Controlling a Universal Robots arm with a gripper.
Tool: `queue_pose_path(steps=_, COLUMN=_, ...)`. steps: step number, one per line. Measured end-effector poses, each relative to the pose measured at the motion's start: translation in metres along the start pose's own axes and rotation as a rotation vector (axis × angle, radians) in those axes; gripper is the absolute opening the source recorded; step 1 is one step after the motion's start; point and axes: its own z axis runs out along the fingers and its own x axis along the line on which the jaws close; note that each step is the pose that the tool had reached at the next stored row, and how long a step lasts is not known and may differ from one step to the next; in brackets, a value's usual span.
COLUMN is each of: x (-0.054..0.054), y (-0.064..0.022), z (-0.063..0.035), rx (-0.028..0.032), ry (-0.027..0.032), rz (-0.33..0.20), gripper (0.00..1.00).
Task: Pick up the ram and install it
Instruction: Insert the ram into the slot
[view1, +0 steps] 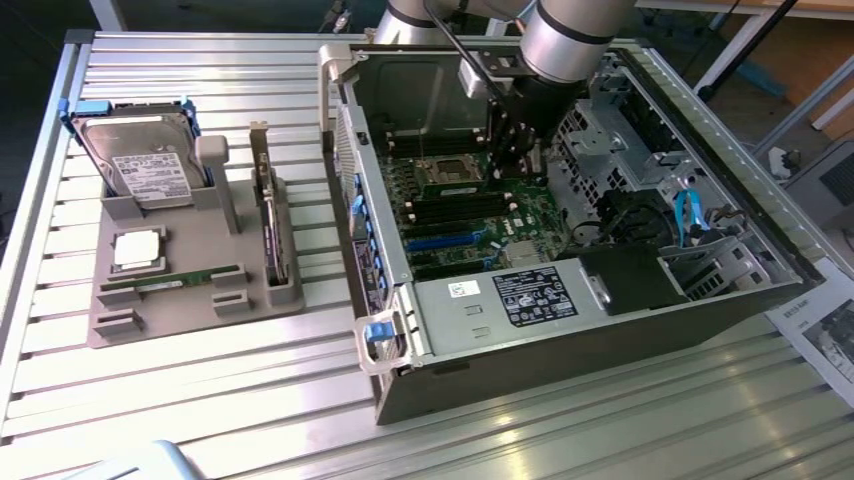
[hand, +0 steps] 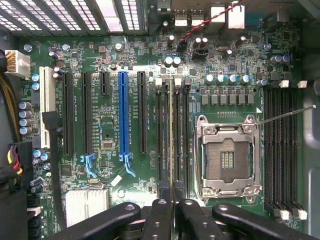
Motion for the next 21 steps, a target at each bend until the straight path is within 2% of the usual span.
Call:
queue_pose_path(steps=8, x=0.0001, y=-0.0001, z=0.0013, rx=0.0, ry=0.0001, rz=0.0, gripper=0.12)
queue_pose_path(steps=21, x=0.0004, y=-0.0003, z=0.0092, rx=0.0, ry=0.0003, rz=0.0, gripper=0.12)
